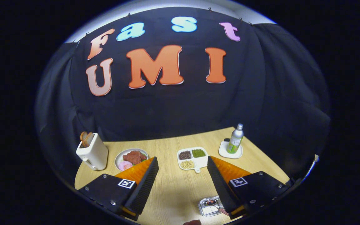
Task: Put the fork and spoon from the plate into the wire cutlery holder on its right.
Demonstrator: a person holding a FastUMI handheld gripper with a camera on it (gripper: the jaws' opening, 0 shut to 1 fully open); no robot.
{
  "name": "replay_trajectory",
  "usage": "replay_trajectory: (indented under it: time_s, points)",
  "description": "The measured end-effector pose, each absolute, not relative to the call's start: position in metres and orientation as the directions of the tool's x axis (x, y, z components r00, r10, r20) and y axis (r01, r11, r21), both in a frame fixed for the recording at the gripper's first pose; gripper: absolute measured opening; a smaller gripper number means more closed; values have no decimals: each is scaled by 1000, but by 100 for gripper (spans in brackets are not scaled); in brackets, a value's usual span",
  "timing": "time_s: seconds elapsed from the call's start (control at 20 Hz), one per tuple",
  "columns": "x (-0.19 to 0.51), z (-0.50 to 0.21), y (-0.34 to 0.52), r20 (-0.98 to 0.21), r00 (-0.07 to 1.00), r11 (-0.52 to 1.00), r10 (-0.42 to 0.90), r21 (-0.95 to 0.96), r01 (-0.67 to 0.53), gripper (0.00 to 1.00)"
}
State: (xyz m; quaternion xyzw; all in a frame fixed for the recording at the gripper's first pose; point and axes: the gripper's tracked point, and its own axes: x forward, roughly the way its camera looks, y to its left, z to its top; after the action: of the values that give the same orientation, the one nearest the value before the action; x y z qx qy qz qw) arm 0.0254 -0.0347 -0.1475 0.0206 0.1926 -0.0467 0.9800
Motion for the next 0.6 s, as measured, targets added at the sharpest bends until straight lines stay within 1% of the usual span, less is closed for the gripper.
replay_trajectory:
  time_s: [0.15, 0.3, 0.4, 0.6]
  points:
    - [26, -131, -18, -300, 949, 995, -101, -9, 103, 96]
    - [26, -125, 14, -250, 965, 997, -80, -24, 76, 96]
    - [25, -132, 36, -256, 965, 999, -50, -27, 44, 96]
    - [19, -156, 86, -318, 948, 1000, 22, 16, -18, 96]
